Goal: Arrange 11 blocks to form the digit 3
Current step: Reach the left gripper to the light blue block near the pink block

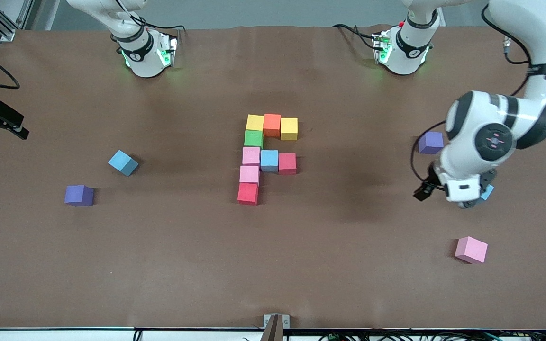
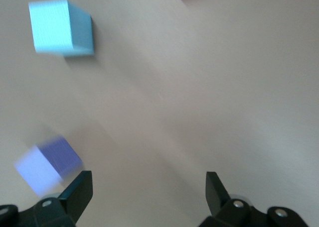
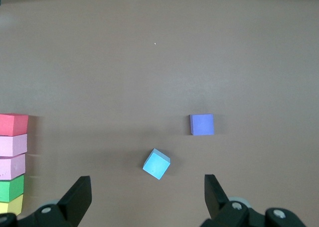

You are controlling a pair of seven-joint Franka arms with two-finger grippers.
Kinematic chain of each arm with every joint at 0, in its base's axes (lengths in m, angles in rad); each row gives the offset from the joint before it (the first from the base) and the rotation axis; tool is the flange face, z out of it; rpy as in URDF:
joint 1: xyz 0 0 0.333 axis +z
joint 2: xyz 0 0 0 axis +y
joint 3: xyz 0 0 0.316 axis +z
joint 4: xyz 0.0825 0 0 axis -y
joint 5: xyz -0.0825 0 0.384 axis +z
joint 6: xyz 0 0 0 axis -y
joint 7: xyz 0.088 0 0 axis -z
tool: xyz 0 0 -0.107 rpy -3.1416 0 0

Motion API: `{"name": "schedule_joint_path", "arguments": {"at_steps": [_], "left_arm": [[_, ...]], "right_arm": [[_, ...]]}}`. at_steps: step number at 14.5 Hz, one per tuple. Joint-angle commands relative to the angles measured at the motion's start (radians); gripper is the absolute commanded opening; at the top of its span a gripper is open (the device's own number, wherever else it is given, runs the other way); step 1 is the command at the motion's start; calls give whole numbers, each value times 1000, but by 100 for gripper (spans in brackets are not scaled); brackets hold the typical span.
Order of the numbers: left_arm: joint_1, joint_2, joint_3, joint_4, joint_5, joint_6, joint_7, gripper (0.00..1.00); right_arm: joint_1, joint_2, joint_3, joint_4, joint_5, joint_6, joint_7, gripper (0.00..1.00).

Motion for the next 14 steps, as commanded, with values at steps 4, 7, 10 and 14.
{"name": "schedule_joint_path", "arguments": {"at_steps": [4, 7, 10, 14], "left_arm": [[185, 76, 7, 28, 14, 25, 319, 100], [277, 125, 5, 25, 11, 82, 332, 100], [363, 173, 4, 26, 14, 137, 371, 100], [375, 216, 4, 26, 0, 166, 376, 100]], "right_arm": [[-7, -19, 11, -24, -13, -6, 11, 100], [-7, -39, 11, -61, -14, -6, 11, 100], [-9, -41, 11, -61, -16, -36, 9, 100], [-9, -56, 9, -65, -17, -115, 9, 100]]}}
